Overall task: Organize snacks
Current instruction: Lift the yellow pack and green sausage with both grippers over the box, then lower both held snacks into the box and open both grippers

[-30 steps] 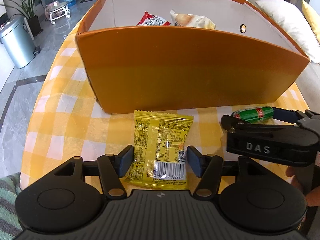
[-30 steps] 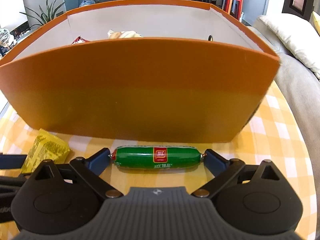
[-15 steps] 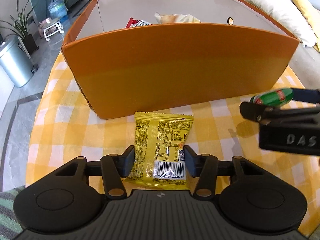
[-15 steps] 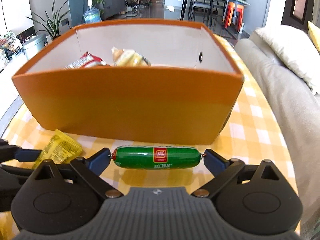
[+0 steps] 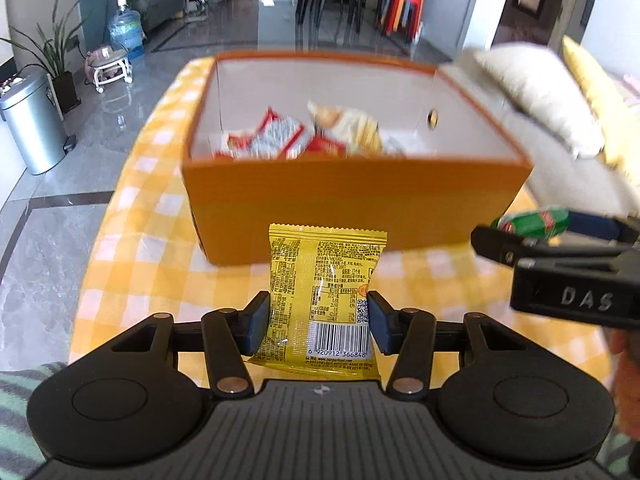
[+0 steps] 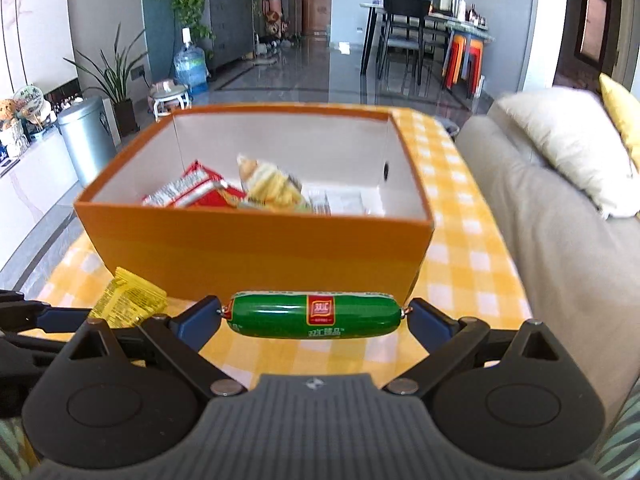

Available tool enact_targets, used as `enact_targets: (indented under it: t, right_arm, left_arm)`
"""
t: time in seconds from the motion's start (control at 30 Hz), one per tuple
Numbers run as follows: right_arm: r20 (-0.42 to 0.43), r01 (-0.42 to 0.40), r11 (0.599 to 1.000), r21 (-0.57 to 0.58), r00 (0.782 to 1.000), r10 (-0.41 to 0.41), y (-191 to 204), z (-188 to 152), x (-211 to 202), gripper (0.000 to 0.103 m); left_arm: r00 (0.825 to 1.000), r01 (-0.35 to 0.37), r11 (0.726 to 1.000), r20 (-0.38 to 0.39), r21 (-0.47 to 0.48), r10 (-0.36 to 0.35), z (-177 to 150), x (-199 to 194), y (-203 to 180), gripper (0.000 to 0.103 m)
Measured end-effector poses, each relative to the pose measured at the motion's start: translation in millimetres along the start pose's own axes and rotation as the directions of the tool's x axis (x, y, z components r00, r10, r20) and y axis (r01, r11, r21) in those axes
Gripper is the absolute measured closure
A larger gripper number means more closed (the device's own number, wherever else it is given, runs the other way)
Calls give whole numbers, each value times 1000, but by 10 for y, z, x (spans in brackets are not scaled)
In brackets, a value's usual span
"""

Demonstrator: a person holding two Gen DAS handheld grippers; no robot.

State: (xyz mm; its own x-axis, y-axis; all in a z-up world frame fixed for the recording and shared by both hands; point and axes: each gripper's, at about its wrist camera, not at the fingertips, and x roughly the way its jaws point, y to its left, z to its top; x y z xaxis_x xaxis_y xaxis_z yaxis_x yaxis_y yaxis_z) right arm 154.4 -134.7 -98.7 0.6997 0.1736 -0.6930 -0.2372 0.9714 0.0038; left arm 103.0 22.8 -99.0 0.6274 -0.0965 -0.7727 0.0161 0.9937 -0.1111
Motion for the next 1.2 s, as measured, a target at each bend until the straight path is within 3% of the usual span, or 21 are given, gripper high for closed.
enact_targets:
  t: [0.27,0.6,0.8,1.2]
  right_arm:
    - [79,-10,1000,-19,997,12,-67,188,-344,8]
    - [125,-77,988,-136,988,94,-48,660,-402,8]
    - [107,-89,982,-168,988,107,-71,1014,-137,7]
    - [-35,-84,987,-135,996,80,4,1409,939,7]
  left_arm:
    - [993,29,1000,112,-4,-28,324,-388,-7,45]
    - [991,71,997,114,10,-71,931,-314,-11,45]
    - [995,42,999,94,24,-44,1274,-34,20,45]
    - [997,-33,997,-71,69,38,1607,850,175,45]
